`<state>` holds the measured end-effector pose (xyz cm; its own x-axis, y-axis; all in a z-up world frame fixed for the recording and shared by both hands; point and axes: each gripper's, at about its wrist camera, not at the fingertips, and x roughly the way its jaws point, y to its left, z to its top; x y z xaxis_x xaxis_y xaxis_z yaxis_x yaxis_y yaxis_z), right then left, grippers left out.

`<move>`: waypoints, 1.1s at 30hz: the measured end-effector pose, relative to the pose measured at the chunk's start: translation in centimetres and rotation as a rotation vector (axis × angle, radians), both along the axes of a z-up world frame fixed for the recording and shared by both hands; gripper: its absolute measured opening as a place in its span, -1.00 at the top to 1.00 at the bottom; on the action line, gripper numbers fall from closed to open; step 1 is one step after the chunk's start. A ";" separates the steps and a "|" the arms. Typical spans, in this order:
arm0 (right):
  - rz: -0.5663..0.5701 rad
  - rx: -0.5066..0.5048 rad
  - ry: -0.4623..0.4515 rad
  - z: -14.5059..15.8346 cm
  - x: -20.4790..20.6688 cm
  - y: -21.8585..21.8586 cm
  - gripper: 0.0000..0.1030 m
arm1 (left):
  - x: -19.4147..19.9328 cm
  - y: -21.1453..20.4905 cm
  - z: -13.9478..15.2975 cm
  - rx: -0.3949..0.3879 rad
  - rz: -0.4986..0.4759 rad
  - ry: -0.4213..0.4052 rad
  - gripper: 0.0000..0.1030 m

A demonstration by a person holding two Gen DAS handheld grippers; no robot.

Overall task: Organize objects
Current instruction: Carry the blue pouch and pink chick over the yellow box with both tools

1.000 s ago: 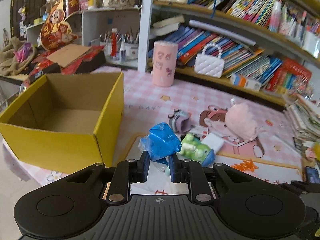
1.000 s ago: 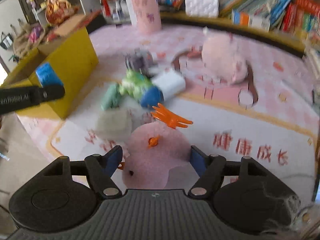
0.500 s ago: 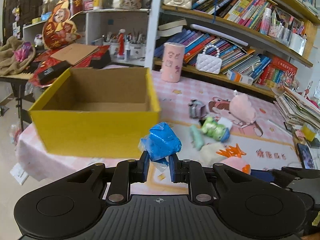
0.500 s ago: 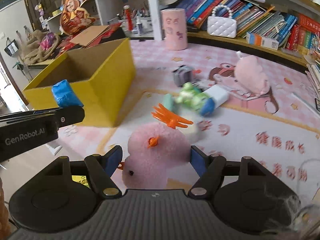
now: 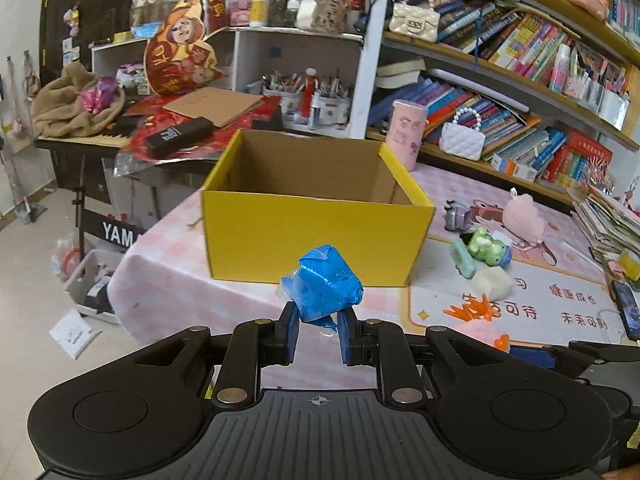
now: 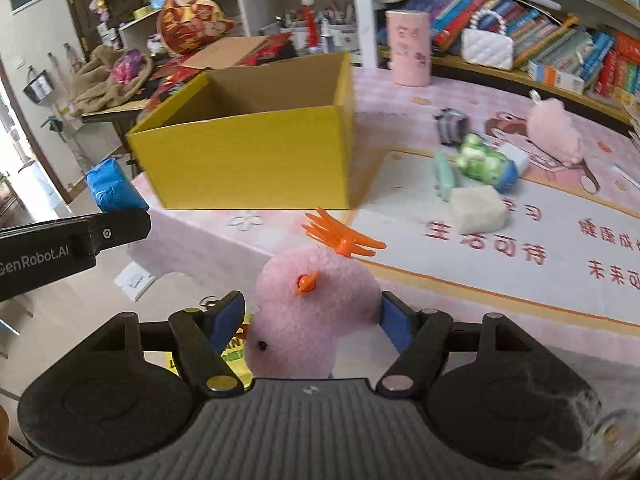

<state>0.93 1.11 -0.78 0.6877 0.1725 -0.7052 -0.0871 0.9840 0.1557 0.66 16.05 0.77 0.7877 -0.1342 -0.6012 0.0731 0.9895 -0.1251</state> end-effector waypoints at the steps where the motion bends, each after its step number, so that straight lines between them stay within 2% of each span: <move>1: 0.004 -0.003 -0.005 0.2 -0.1 0.5 -0.39 | -0.2 0.4 0.0 -0.004 -0.001 -0.001 0.63; 13: -0.010 -0.035 -0.017 0.9 -0.9 2.7 -0.39 | -0.8 1.9 -0.1 -0.031 -0.044 -0.009 0.63; 29: 0.014 -0.043 0.039 -0.1 0.5 2.4 -0.39 | 0.6 1.5 -1.6 -0.042 -0.029 0.061 0.63; 33: 0.041 -0.036 0.050 -0.6 1.5 2.5 -0.39 | 1.6 1.5 -1.3 -0.025 -0.003 0.047 0.63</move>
